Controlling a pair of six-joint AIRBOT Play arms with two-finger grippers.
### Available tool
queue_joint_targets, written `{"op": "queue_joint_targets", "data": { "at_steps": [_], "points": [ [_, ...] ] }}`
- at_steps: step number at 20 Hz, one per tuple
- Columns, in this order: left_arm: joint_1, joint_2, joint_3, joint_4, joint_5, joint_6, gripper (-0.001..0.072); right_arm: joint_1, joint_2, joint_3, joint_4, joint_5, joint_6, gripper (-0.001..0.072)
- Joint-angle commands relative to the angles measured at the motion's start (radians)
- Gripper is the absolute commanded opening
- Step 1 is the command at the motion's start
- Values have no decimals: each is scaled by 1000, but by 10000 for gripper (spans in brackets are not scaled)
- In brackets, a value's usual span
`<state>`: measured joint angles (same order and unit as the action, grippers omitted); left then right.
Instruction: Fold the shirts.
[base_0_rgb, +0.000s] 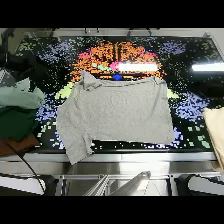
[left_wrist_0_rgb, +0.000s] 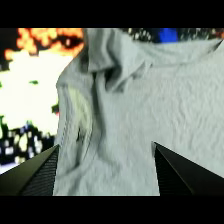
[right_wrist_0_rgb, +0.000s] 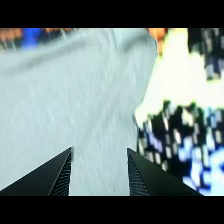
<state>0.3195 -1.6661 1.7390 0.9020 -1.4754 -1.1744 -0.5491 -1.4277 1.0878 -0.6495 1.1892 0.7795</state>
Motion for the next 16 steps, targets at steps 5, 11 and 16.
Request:
{"op": "queue_joint_targets", "data": {
  "at_steps": [5, 11, 16],
  "points": [
    [197, 140, -596, -1, 29, 72, 596, -120, 5, -243, -328, 232, 179, 386],
    [109, 10, -710, 15, 80, 95, 595, -113, 16, -278, -270, 253, 175, 386],
    [19, -83, -676, 118, 61, 28, 481, -113, 63, -277, -269, 257, 171, 386]
  ]
}}
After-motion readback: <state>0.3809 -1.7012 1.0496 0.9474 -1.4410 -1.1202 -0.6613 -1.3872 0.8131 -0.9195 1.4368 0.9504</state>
